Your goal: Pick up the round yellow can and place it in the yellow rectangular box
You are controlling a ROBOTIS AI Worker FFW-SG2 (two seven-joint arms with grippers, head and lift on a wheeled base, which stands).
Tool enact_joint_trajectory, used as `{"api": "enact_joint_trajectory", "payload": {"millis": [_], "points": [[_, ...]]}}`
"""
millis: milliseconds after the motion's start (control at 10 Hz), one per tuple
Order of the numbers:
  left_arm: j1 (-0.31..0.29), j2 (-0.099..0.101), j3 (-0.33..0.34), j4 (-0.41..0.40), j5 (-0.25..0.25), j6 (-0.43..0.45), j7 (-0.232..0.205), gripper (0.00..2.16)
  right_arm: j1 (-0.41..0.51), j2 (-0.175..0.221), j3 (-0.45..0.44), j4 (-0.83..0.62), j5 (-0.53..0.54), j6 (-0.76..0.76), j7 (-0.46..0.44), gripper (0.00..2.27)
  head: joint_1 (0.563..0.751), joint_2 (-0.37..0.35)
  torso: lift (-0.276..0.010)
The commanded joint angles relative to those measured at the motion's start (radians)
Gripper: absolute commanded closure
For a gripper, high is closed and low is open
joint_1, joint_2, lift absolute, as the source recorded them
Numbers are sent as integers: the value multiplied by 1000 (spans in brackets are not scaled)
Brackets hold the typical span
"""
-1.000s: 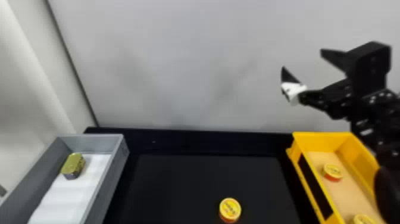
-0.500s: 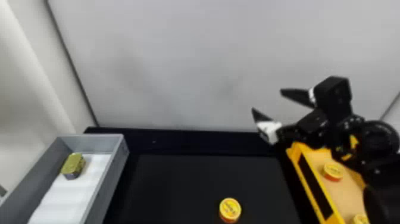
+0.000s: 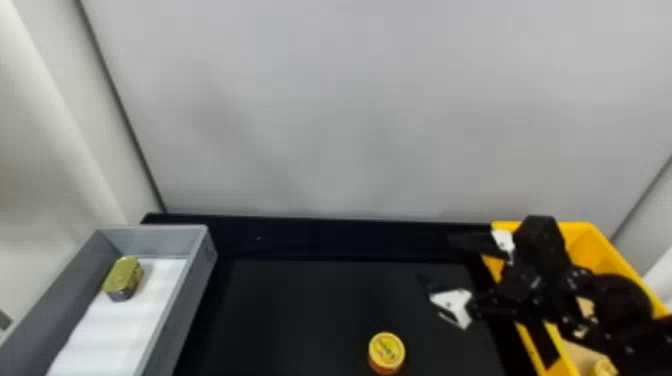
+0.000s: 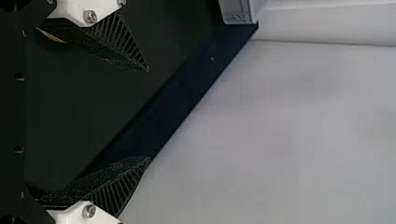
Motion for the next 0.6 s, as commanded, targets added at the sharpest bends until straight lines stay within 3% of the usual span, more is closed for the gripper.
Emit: {"api": "enact_joint_trajectory", "payload": {"millis": [0,500], "points": [[0,11,-3,0,1,3,4,9,34,-30,31,10,4,22,12,124,629,12,-55],[-2,20,-3,0,-7,10,7,9,86,-35,71,92,13,107,34,142,629,12,-55]]}}
